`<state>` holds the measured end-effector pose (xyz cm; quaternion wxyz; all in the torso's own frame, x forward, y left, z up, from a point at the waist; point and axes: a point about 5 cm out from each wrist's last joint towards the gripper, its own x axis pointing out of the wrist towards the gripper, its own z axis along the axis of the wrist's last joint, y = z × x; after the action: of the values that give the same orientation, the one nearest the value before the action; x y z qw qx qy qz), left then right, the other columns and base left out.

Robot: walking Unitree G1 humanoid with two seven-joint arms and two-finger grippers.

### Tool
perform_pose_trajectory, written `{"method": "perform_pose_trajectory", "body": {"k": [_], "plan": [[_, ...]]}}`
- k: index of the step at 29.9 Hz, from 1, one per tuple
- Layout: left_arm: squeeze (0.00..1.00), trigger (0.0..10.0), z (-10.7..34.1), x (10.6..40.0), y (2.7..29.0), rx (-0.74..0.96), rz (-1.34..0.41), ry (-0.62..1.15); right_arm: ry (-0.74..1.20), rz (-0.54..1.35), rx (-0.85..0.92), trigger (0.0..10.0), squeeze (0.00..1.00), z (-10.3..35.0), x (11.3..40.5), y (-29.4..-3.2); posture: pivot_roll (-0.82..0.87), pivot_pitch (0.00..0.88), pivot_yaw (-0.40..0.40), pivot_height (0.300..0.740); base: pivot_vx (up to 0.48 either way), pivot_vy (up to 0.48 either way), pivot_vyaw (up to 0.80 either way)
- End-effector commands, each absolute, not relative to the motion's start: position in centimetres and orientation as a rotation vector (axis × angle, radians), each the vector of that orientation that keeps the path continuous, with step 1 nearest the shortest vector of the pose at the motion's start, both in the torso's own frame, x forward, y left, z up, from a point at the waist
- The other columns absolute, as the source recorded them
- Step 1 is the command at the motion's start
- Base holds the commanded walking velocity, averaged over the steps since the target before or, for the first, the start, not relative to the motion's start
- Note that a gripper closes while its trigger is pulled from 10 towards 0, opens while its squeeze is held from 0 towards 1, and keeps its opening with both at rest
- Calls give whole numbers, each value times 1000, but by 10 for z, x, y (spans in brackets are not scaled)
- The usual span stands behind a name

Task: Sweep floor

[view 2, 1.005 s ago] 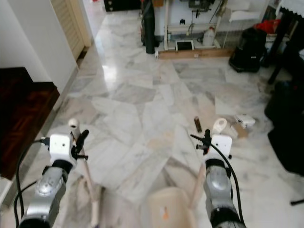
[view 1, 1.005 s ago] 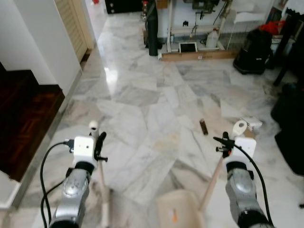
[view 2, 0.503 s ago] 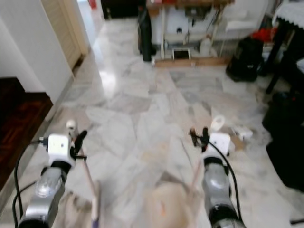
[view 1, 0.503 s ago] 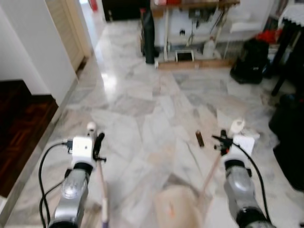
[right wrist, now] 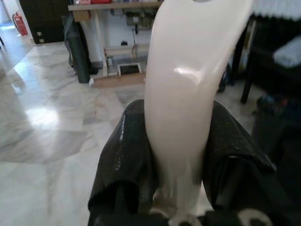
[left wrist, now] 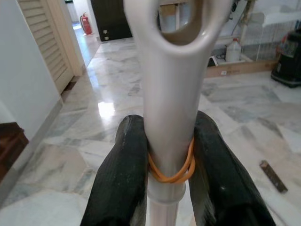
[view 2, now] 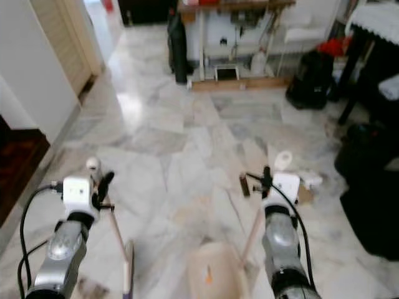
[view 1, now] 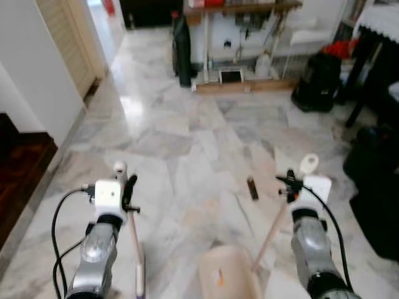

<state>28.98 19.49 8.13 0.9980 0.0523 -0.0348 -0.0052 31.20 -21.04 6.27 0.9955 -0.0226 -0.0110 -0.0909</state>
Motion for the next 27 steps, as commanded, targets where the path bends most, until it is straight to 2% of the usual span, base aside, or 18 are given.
{"method": "perform_pose_trajectory", "body": {"k": [1, 9, 27], "plan": [[0, 10000, 89, 292, 200, 118, 2, -102, -70, -154, -28, 10000, 0, 72, 319, -199, 81, 0, 32, 740, 356, 0, 0], [0, 10000, 89, 295, 199, 111, 3, -104, -81, -158, -37, 10000, 0, 74, 318, -202, 6, 0, 36, 740, 354, 0, 0], [0, 10000, 92, 298, 207, 129, 0, -102, -103, -157, -20, 10000, 0, 78, 322, -192, 41, 0, 66, 740, 344, 0, 0]]}}
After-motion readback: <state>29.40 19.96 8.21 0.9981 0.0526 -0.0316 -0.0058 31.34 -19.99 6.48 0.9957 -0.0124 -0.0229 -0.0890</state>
